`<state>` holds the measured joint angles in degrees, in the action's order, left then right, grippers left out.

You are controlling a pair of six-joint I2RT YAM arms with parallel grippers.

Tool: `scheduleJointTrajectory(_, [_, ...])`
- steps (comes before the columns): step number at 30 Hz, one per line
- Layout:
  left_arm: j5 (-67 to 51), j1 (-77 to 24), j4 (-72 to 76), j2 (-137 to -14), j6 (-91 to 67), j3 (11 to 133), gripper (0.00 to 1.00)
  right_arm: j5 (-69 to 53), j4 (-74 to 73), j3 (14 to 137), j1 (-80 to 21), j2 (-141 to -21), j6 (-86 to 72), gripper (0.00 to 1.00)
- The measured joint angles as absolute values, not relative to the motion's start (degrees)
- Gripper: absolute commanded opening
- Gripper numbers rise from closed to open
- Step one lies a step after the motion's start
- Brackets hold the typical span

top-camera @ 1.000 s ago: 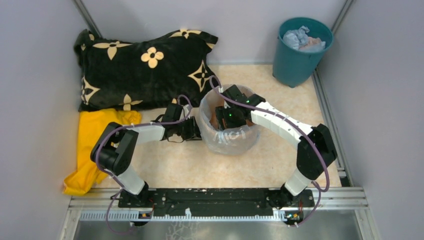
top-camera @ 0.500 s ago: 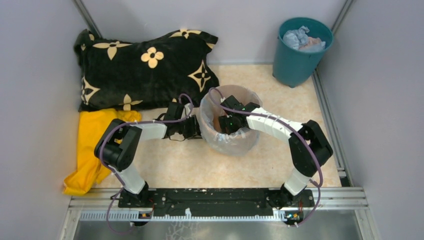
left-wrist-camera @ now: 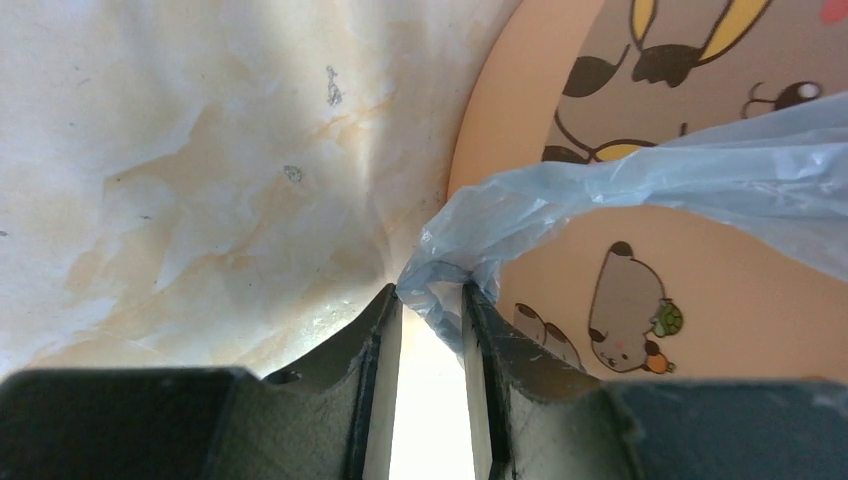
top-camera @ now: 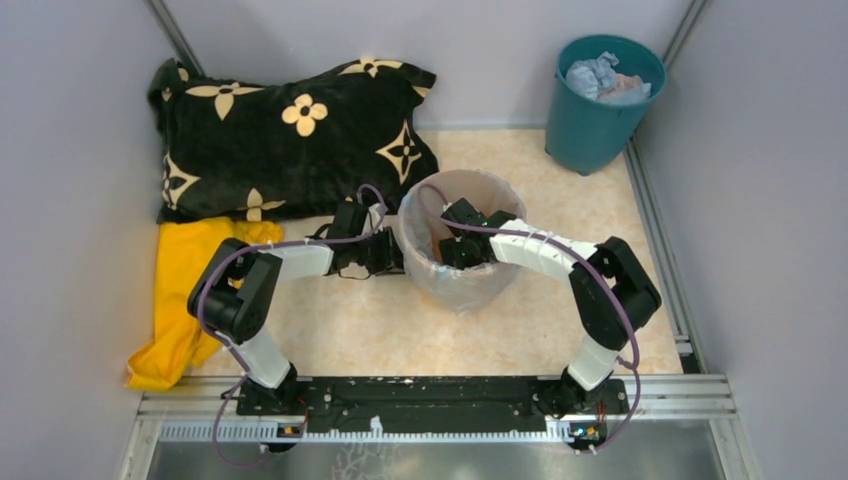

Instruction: Put the trash bags into the trash bin

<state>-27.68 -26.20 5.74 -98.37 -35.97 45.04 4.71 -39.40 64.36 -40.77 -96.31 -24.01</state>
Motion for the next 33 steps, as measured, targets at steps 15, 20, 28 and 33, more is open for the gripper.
scheduleJointTrajectory(15, [-27.33,-25.98,1.39,-93.51,-35.33,49.06,0.35,3.90,-39.03,62.98,-40.77,-97.27,-23.64,0.73])
scheduleJointTrajectory(20, [-27.27,-26.00,0.78,-92.49,-35.11,49.06,0.35,3.18,-38.92,62.89,-40.77,-98.19,-23.62,0.74])
scheduleJointTrajectory(28, [-27.22,-25.98,0.08,-91.11,-35.11,49.06,0.35,2.17,-38.35,61.56,-40.75,-98.50,-23.64,0.75])
scheduleJointTrajectory(33, [-27.24,-26.00,-1.72,-89.10,-35.07,49.39,0.36,1.63,-38.11,61.43,-40.75,-98.80,-23.64,0.75])
